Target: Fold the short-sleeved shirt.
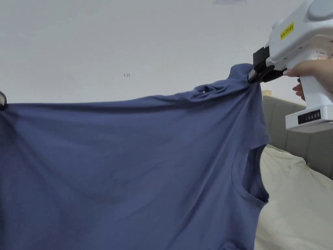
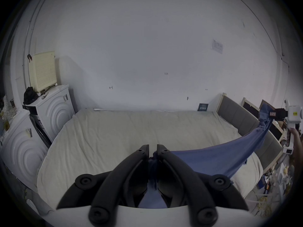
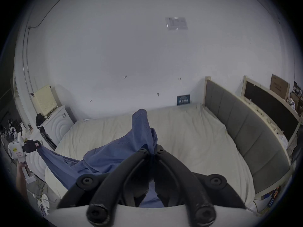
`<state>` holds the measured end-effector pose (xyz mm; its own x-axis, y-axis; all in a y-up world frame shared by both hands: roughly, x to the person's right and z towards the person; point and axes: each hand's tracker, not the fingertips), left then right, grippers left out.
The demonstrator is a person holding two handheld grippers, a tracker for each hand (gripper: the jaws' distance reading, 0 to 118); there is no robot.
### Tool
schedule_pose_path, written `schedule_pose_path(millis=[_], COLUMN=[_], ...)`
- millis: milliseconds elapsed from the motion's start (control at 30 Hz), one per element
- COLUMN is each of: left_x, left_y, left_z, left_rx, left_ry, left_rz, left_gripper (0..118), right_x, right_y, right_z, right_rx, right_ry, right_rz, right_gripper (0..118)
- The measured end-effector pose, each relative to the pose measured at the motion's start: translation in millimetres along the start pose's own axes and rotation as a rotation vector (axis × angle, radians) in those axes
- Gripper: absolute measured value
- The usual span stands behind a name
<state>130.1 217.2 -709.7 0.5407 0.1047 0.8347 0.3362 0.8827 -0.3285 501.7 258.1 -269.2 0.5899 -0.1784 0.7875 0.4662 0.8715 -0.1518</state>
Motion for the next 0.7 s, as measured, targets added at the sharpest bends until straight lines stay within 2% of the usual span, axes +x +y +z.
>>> schedule_pose_path(millis=[167, 333, 433, 533, 600, 700], left_x=[-8, -13, -15, -21, -21, -17], left_y=[41, 92, 119, 144, 158, 177], left_z=[-18, -46, -72, -108, -127, -153], left_rx=[0.045, 0.085, 0.102, 0.112, 0.168, 0.235], left_ry=[0.007, 0.042, 0.049, 0.041, 0.046, 0.091], left_rz=[0.041, 0.011, 0.023, 0.044, 0.044, -0.02], left_gripper=[9, 9, 9, 9, 9, 9], right_x=[-14, -38, -45, -48, -47, -49], right_y=[41, 96, 129, 151, 164, 180], right_z=[-15, -32, -64, -101, -126, -148], right_rx=[0.051, 0.115, 0.133, 0.154, 0.179, 0.224], right_ry=[-0.015, -0.046, -0.057, -0.073, -0.077, -0.069], right_rz=[-0.019, 0.041, 0.05, 0.032, -0.009, -0.026], right_gripper=[3, 3, 3, 3, 3, 3])
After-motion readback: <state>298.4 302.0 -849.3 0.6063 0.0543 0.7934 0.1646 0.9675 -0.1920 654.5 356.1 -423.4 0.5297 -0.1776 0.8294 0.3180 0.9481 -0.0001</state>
